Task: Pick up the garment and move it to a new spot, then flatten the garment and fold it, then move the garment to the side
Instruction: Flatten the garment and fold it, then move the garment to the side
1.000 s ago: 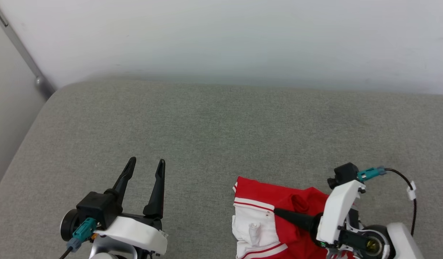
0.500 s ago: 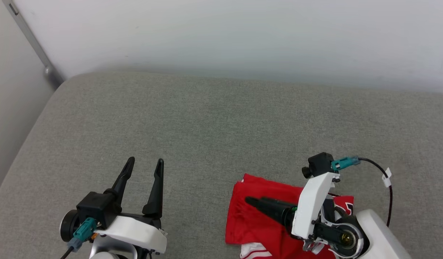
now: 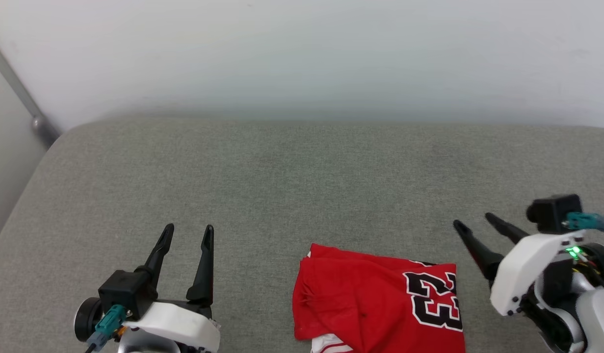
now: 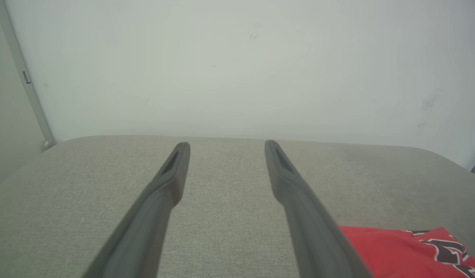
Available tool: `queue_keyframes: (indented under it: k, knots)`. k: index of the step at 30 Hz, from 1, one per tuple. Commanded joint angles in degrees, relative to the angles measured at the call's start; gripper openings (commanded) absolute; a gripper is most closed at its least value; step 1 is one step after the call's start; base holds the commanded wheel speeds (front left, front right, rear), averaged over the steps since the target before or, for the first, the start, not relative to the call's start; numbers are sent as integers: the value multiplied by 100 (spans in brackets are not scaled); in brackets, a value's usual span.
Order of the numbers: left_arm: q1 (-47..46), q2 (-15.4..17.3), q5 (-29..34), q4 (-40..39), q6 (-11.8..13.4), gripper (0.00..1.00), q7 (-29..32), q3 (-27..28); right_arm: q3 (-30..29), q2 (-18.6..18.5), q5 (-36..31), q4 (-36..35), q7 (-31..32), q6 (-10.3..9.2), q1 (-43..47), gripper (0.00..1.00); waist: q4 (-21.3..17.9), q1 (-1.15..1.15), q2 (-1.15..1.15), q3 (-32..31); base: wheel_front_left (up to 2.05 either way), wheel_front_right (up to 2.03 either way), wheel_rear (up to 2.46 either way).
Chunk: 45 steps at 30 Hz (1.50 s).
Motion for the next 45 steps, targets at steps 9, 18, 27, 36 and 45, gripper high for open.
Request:
queue_keyframes:
  k: [9,18,27,36,45]
  knots:
    - [195,70,-57,172,58,100,-111,147,-1427,395,-1104,-825,-1284,0,961,100,-268,0,0,-114,0,0,0]
    - [290,60,8,351,82,100,-206,246,-1213,635,-1340,-772,-2538,-1,1256,100,-325,0,0,-99,0,0,0]
    - [256,43,-3,406,53,100,-229,293,-1193,632,-1294,-614,-2647,-1,1177,100,-308,0,0,-96,0,0,0]
    - [236,9,16,441,39,100,-246,368,-1592,557,-837,-411,-2152,-1,1386,100,-345,0,0,-114,0,0,0]
    - [168,-85,93,361,11,100,-266,493,-2755,111,303,541,119,0,1388,100,-245,0,0,-76,0,0,0]
